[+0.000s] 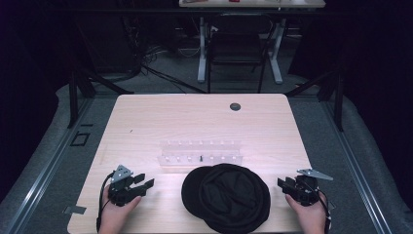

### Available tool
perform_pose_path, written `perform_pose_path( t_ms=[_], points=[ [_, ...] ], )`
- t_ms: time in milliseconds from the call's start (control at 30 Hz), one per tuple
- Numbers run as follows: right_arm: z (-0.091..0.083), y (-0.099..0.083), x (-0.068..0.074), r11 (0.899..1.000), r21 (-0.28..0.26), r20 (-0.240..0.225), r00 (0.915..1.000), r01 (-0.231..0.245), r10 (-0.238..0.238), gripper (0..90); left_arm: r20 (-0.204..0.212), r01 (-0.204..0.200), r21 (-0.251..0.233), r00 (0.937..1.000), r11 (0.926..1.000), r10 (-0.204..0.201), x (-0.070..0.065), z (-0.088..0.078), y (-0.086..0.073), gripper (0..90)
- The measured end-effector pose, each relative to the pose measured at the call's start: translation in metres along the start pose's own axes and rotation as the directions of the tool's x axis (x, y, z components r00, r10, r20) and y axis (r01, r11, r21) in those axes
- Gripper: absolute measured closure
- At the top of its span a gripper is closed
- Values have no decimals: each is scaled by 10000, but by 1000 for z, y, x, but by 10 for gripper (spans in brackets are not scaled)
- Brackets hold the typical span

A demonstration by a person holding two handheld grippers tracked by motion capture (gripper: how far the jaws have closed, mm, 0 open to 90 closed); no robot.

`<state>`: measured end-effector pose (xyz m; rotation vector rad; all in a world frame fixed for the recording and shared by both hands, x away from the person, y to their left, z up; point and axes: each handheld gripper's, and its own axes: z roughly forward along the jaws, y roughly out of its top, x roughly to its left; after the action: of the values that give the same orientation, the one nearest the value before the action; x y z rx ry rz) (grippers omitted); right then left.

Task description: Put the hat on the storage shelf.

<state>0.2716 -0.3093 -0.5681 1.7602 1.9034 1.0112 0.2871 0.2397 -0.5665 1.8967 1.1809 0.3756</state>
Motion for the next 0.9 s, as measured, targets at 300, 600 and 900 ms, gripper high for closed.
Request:
perform_pose_path(
  t_ms=[300,600,900],
  points=[
    [-14,2,11,9982,473,-600,9974,-360,388,652,33,-41,-16,10000,10000,41,-3,0,2,509],
    [-30,5,23,9920,1089,-1437,9865,-637,791,672,150,-132,62,9998,9999,131,-5,1,3,507],
    [-36,7,37,9875,1425,-1812,9790,-678,934,689,152,-144,76,9998,9999,143,-6,1,2,506]
  ],
)
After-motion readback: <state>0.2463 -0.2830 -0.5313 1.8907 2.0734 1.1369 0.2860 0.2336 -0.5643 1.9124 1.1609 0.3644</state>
